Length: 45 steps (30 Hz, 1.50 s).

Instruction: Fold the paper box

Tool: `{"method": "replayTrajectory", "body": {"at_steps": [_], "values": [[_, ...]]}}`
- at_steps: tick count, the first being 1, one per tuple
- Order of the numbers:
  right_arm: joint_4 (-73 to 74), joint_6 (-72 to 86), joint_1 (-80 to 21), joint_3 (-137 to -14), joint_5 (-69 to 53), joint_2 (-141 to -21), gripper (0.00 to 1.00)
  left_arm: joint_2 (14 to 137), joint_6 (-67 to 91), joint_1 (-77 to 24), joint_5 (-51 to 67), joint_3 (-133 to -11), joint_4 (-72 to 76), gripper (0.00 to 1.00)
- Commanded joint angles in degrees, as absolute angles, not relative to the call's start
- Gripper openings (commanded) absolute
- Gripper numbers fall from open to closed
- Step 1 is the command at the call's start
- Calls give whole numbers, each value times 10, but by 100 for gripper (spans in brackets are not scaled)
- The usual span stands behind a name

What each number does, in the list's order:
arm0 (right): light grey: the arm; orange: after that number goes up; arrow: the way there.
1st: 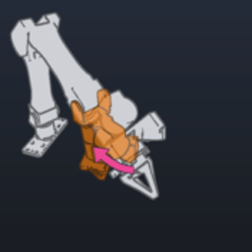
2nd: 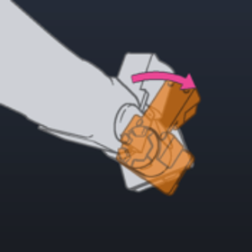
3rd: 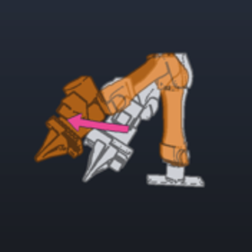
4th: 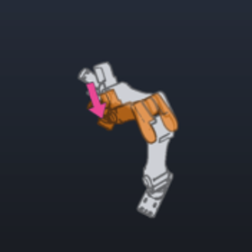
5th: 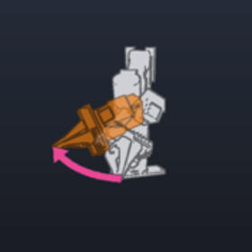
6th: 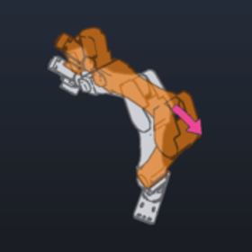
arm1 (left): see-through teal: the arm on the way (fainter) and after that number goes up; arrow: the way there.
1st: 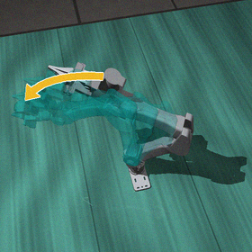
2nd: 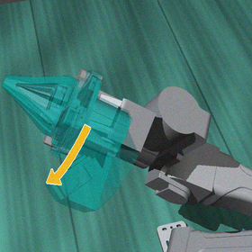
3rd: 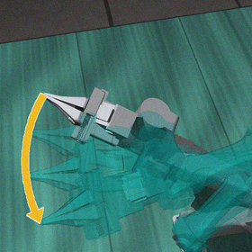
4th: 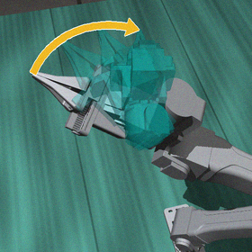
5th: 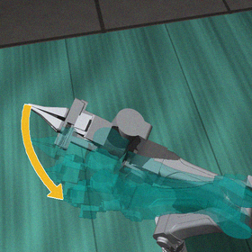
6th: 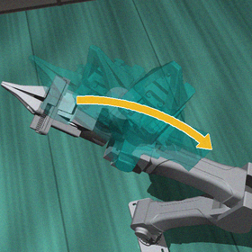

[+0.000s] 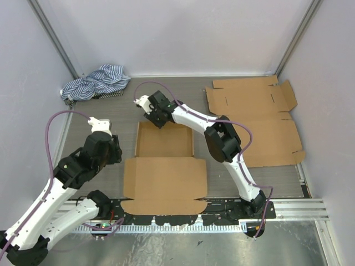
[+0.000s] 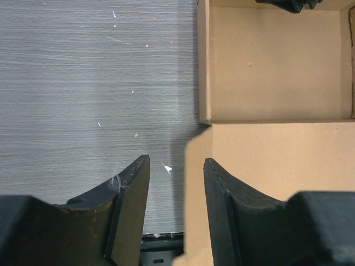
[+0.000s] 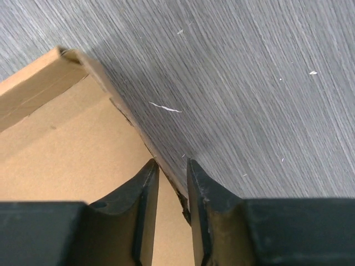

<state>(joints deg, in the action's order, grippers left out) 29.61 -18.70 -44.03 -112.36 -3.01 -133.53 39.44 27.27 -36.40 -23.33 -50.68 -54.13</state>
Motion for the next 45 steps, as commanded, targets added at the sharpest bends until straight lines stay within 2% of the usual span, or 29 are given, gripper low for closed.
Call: {"method": "replayTrajectory", "body": {"at_steps": [1, 3, 5, 9, 15, 19, 21, 24, 26, 29, 32, 34, 37, 40, 45], "values": [[300, -148, -426, -1141, -10, -1341, 27, 393, 275, -362, -242, -502, -540, 50], [300, -122, -413, -1139, -8, -1334, 20, 393, 275, -362, -242, -502, -539, 50], [300, -81, -393, -1137, -7, -1322, 17, 393, 275, -362, -242, -502, -539, 50], [324, 80, -321, -1124, -6, -1287, 16, 392, 276, -362, -242, -502, -540, 50], [294, 228, -242, -993, -58, -1207, 18, 387, 276, -362, -240, -501, -539, 50], [223, 298, -244, -869, -106, -1131, 28, 383, 276, -362, -241, -502, -540, 50], [167, 342, -257, -787, -150, -1081, 44, 380, 278, -363, -243, -500, -541, 50], [124, 370, -314, -700, -197, -1010, 47, 373, 280, -362, -245, -500, -542, 51], [132, 357, -374, -685, -208, -976, 48, 370, 280, -362, -244, -499, -540, 51], [164, 323, -454, -683, -198, -940, 48, 369, 280, -363, -241, -498, -540, 51], [213, 268, -460, -705, -136, -910, 48, 369, 280, -362, -238, -499, -540, 51], [257, 226, -430, -742, -27, -909, 50, 367, 281, -362, -240, -500, -541, 51], [264, 188, -352, -789, 77, -937, 64, 358, 282, -362, -246, -498, -542, 51], [250, 160, -284, -849, 83, -1004, 66, 348, 286, -361, -259, -499, -546, 51], [251, 92, -265, -968, 55, -1141, 64, 337, 293, -362, -274, -498, -551, 52]]}}
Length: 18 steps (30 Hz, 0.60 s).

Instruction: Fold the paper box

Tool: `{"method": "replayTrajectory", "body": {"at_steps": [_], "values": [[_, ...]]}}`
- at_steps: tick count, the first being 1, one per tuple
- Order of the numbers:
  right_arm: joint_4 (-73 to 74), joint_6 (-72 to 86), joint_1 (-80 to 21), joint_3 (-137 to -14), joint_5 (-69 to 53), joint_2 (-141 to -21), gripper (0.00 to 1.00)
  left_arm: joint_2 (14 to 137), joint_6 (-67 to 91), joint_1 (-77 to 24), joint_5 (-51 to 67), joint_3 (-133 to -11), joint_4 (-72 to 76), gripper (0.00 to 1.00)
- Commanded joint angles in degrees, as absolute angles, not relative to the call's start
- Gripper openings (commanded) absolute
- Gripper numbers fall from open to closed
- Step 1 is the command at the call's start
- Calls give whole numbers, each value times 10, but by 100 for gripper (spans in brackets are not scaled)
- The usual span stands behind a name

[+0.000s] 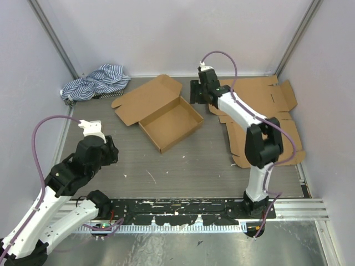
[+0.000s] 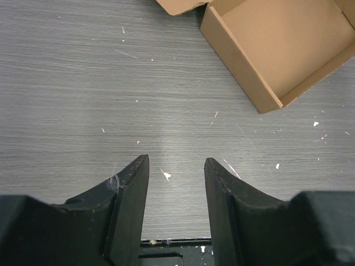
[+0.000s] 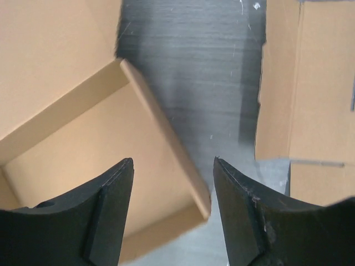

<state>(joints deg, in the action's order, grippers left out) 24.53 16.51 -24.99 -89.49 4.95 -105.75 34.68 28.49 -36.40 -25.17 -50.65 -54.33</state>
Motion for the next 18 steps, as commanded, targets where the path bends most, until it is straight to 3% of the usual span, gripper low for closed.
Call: {"method": "replayTrajectory", "body": {"at_steps": [1, 11, 18], "values": [[252, 85, -265, -981, 47, -1159, 64, 336, 294, -362, -276, -498, -552, 52], [264, 105, -265, -1000, 37, -1221, 59, 338, 294, -362, -276, -498, -552, 52], [270, 128, -281, -946, 33, -1207, 28, 338, 294, -363, -273, -498, -551, 53]]}}
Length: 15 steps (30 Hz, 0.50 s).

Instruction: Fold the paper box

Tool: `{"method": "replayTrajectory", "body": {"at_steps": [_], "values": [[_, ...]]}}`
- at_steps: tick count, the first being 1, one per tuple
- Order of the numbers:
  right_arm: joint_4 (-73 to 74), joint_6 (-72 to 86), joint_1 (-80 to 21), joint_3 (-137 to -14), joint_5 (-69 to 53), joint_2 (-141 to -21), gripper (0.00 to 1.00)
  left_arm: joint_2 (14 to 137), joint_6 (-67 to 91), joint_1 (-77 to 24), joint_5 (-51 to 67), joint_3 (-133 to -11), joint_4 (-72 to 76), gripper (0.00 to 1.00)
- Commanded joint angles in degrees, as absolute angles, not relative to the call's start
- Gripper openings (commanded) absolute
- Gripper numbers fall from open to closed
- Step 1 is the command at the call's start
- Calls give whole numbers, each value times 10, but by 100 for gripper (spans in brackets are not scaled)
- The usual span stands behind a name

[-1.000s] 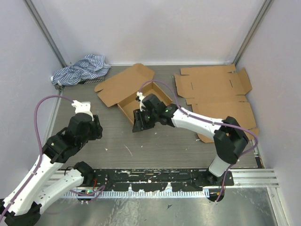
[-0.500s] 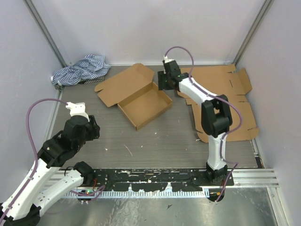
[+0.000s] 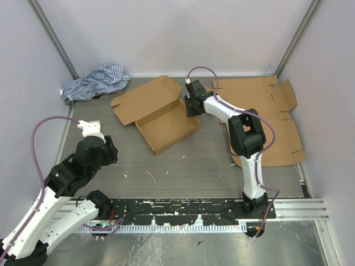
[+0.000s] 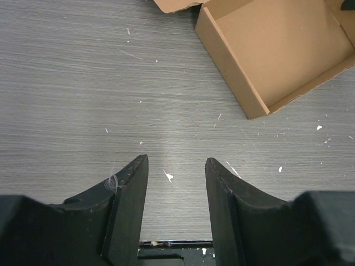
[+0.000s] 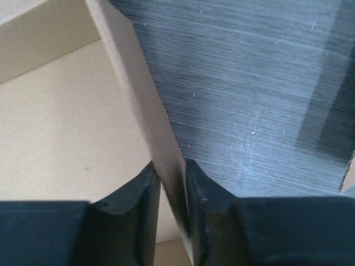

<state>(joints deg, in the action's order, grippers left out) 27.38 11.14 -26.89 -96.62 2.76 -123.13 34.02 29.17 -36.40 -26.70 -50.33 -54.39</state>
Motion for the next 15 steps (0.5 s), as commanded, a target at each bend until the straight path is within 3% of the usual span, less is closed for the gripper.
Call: {"method": "replayTrajectory", "body": {"at_steps": [1, 7, 15], "values": [[269, 133, -287, -931, 35, -1200, 25, 337, 294, -362, -272, -497, -551, 53], [251, 204, -323, -794, 58, -1120, 20, 332, 295, -362, -273, -497, -551, 53], [213, 310, -434, -610, 115, -973, 20, 342, 297, -362, -270, -498, -551, 55]]}}
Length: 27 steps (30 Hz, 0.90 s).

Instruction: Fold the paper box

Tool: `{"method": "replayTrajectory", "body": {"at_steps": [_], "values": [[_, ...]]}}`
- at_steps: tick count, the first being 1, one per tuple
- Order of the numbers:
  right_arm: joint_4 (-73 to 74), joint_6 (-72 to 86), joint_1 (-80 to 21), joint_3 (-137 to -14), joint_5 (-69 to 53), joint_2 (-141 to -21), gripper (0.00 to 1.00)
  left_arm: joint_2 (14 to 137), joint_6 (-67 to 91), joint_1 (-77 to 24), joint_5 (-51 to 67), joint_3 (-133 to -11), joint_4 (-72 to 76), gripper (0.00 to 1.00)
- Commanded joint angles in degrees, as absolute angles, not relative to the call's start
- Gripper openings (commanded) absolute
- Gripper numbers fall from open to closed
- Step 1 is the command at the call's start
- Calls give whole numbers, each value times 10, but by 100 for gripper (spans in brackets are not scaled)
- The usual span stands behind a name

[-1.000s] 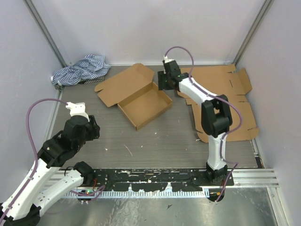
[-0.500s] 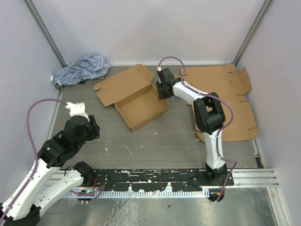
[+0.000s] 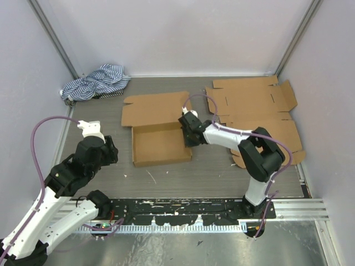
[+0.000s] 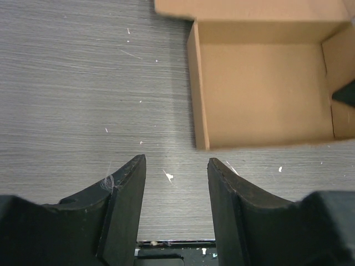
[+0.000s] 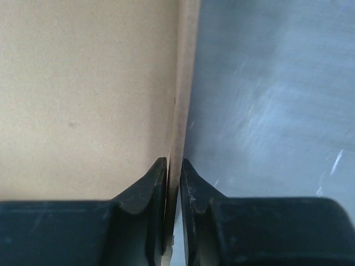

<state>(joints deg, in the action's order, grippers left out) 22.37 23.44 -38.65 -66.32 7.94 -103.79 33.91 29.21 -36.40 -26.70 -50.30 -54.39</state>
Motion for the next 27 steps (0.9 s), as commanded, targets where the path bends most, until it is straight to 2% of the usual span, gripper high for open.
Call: {"method": "replayTrajectory", "body": {"at_steps": [1, 6, 11, 15, 16, 18, 22, 25, 27], "values": [[211, 323, -450, -595, 118, -961, 23, 345, 296, -361, -270, -498, -552, 56], [238, 385, -502, -553, 226, -920, 41, 360, 296, -362, -267, -500, -553, 56], [244, 384, -506, -536, 248, -849, 60, 359, 297, -362, -268, -500, -553, 57], [256, 375, -510, -545, 261, -771, 70, 365, 301, -361, -275, -503, -557, 61], [253, 372, -511, -544, 267, -743, 76, 368, 303, -360, -275, -505, -558, 62], [205, 346, -511, -529, 278, -688, 98, 373, 311, -355, -267, -507, -556, 63], [70, 252, -503, -508, 240, -654, 100, 403, 355, -339, -233, -508, -512, 65], [131, 184, -458, -628, 184, -754, 89, 460, 394, -326, -234, -522, -481, 68], [180, 179, -404, -718, 119, -823, 86, 504, 401, -282, -217, -542, -479, 71]]}}
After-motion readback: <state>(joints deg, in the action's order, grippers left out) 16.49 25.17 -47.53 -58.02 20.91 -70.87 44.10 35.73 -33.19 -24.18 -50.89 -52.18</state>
